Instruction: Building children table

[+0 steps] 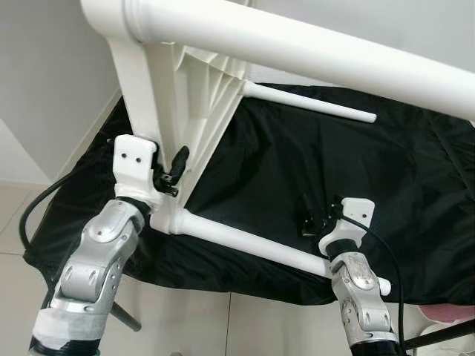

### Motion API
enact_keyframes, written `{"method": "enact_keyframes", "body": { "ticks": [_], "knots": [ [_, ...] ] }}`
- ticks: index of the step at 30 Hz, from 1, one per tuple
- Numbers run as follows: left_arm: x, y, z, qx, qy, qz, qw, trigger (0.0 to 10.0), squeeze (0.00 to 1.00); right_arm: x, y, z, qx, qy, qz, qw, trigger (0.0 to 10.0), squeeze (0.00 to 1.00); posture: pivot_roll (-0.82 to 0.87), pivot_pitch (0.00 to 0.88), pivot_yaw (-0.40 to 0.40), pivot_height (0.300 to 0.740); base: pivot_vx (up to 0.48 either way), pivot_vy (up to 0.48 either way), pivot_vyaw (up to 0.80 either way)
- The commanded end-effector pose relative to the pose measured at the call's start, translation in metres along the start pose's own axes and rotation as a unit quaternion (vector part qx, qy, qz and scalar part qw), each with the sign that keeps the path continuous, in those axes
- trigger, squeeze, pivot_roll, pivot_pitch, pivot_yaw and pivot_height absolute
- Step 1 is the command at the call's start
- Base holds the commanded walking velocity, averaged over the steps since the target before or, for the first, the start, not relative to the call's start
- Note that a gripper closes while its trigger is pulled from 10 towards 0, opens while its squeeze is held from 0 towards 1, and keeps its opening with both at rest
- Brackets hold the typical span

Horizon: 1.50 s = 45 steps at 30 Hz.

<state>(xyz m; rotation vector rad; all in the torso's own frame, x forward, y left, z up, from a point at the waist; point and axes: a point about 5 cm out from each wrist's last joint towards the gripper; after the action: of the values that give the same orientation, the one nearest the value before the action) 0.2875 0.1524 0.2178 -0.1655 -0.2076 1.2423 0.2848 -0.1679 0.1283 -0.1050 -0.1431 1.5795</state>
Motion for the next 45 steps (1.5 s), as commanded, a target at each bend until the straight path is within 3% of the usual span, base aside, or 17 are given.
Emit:
{"method": "enact_keyframes", "body": {
  "ticks": [1,12,16,21,22,26,27,28,33,34,38,45],
  "knots": [
    [0.025,0.008,0.018,-0.042,-0.019,0.166,0.985,0.0,0.0,-0.001,-0.001,-0.004,0.009,-0.002,0.002,1.0,10.0,0.0,0.01,0.084,0.0,0.74,0.0,0.0,0.0],
    [0.014,0.01,0.017,-0.049,0.005,0.204,0.978,0.0,0.0,-0.001,-0.004,-0.003,0.01,-0.001,0.008,1.0,10.0,0.0,0.02,0.083,-0.013,0.74,0.0,0.0,0.0],
    [-0.002,0.002,0.012,-0.04,0.011,0.219,0.975,0.0,0.0,0.0,-0.005,-0.003,0.007,-0.001,0.006,1.0,10.0,0.0,0.0,0.076,0.001,0.74,0.0,0.0,0.0],
    [0.001,-0.001,0.006,-0.027,0.002,0.224,0.974,0.0,0.0,-0.002,-0.004,-0.003,0.005,-0.002,-0.001,1.0,10.0,0.0,-0.01,0.073,0.007,0.74,0.0,0.0,0.0],
    [-0.001,-0.002,0.006,-0.025,0.001,0.218,0.976,10.0,0.0,-0.003,-0.003,-0.003,0.005,-0.003,-0.004,1.0,10.0,0.0,-0.01,0.073,0.007,0.74,0.0,0.0,0.0],
    [-0.009,-0.004,0.006,-0.025,0.002,0.189,0.982,10.0,0.0,-0.004,-0.001,-0.003,0.005,-0.002,-0.007,1.0,10.0,0.0,-0.01,0.074,0.014,0.74,0.0,0.0,0.0],
    [-0.013,-0.004,0.006,-0.027,-0.002,0.174,0.984,10.0,0.81,-0.004,0.0,-0.004,0.006,-0.002,-0.008,1.0,10.0,0.0,-0.01,0.074,0.014,0.74,0.0,0.0,0.0],
    [-0.015,-0.004,0.006,-0.028,-0.004,0.166,0.986,10.0,1.0,-0.005,0.0,-0.004,0.006,-0.002,-0.008,1.0,10.0,0.0,-0.01,0.074,0.014,0.74,0.0,0.0,0.0],
    [-0.024,-0.005,0.006,-0.032,0.006,0.124,0.992,10.0,1.0,-0.004,0.001,-0.004,0.005,-0.002,-0.009,1.0,10.0,0.0,-0.02,0.075,0.02,0.74,0.0,0.0,0.0],
    [-0.027,-0.005,0.007,-0.033,0.002,0.111,0.993,10.0,0.0,-0.003,0.001,-0.004,0.006,-0.002,-0.008,1.0,10.0,0.0,-0.02,0.073,0.02,0.74,0.0,0.0,0.0],
    [-0.032,0.0,0.007,-0.037,0.007,0.071,0.997,10.0,0.0,-0.003,0.001,-0.005,0.006,-0.002,-0.006,1.0,10.0,0.0,-0.02,0.073,0.02,0.74,0.0,0.0,0.0],
    [-0.041,0.017,0.006,-0.024,0.024,-0.059,0.998,10.0,0.0,-0.002,0.0,-0.006,0.008,-0.002,-0.004,1.0,10.0,0.0,0.0,0.068,0.017,0.74,0.0,0.0,0.0]
  ]
}}
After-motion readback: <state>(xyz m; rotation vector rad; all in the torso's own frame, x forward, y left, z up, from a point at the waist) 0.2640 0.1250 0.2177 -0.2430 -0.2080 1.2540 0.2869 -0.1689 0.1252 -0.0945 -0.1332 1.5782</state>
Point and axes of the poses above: a point about 5 cm out from each wrist's last joint towards the gripper, its own y axis pointing back from the gripper into the wrist, its own z axis along the axis of the wrist's last joint, x = y × z, and after that the axes turned 3 degrees about y, right-handed
